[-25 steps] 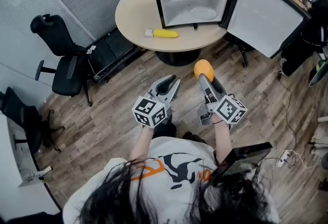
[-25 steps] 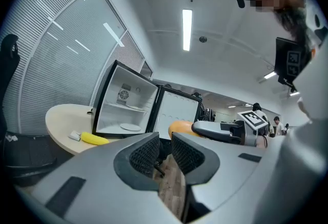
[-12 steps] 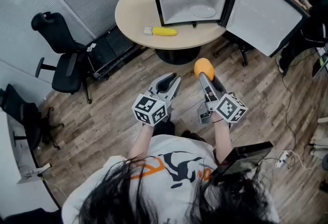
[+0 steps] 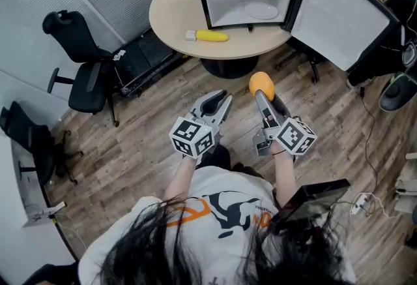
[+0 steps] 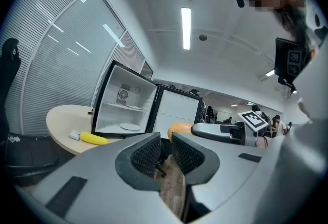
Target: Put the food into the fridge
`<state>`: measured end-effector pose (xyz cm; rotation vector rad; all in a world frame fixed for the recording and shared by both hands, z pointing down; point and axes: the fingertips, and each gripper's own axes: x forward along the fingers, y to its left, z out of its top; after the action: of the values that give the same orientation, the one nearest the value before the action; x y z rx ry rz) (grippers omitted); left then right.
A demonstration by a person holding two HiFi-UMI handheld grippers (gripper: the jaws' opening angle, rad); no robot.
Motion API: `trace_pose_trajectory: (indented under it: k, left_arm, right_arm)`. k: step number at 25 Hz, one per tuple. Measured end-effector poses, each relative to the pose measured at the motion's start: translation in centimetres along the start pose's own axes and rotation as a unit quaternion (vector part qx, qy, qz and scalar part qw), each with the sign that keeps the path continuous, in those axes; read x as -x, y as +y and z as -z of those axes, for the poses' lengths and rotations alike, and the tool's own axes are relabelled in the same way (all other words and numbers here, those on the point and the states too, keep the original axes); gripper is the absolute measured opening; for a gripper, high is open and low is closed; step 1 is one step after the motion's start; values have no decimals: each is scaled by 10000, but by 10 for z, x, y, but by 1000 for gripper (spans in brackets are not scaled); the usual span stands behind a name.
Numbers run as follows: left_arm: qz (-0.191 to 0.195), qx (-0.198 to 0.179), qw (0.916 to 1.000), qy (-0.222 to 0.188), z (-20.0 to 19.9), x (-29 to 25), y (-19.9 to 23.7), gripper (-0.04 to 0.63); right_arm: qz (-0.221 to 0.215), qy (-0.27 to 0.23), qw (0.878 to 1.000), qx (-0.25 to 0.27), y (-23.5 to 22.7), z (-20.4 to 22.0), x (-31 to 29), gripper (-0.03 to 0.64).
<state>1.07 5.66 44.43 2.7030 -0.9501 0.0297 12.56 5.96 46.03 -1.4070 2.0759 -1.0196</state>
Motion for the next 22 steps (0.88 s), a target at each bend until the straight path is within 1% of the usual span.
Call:
trace_pose_trajectory:
  k: [8, 15, 18, 22]
  left_arm:
    - [-82, 125, 9998, -94, -5, -13, 22, 55]
    - [27, 184, 9998, -13, -10, -56, 60, 49]
    - [105, 168, 9998, 34, -17, -75, 76, 49]
    - [255, 158, 9995, 70, -26, -102, 97, 49]
  right_arm:
    - [44, 40, 10000, 46, -10, -4, -20, 291]
    - [187, 54, 9998, -11, -31, -20, -58, 291]
    - [239, 6, 9997, -72, -38, -29, -76, 291]
    - [386, -125, 9992, 7, -45, -47, -100, 291]
